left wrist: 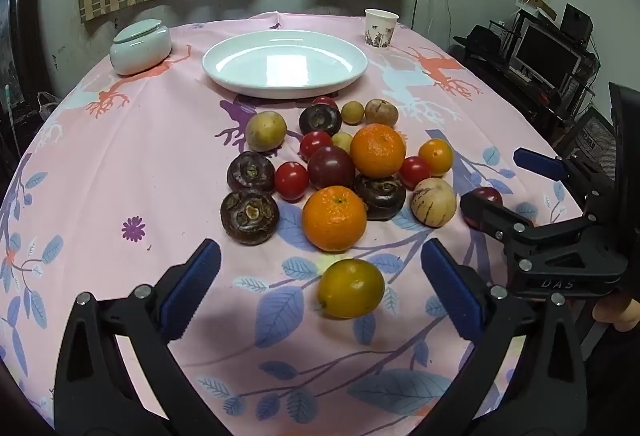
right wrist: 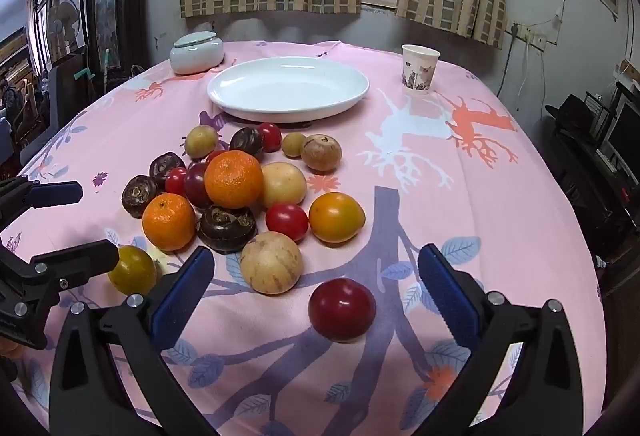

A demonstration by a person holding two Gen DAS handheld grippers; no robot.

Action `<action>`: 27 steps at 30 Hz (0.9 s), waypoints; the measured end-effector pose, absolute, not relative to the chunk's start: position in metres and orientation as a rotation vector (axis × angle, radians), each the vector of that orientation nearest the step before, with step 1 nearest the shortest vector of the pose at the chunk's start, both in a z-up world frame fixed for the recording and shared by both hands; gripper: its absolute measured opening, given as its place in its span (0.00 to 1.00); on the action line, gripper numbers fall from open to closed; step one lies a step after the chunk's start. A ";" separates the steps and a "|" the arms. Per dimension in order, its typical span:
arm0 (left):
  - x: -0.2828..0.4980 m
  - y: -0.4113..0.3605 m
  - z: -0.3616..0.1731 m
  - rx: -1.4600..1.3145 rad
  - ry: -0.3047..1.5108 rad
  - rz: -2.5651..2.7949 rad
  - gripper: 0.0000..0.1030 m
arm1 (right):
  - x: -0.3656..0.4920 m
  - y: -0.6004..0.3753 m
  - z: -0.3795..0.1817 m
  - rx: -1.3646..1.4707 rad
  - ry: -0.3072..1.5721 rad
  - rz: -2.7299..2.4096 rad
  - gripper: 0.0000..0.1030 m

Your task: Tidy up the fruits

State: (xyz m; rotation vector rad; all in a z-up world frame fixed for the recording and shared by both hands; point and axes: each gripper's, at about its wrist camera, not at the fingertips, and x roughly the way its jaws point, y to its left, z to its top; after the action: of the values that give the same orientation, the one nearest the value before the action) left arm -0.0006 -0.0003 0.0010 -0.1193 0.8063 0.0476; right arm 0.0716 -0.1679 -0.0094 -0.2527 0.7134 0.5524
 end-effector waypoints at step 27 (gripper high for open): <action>0.000 0.002 0.001 -0.141 0.809 0.041 0.98 | 0.072 -0.167 -0.011 -0.253 0.715 0.552 0.99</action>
State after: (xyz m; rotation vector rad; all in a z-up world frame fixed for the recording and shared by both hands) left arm -0.0002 0.0015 0.0013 -0.1413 0.8093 0.0413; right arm 0.0716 -0.1671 -0.0111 -0.2531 0.7145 0.5516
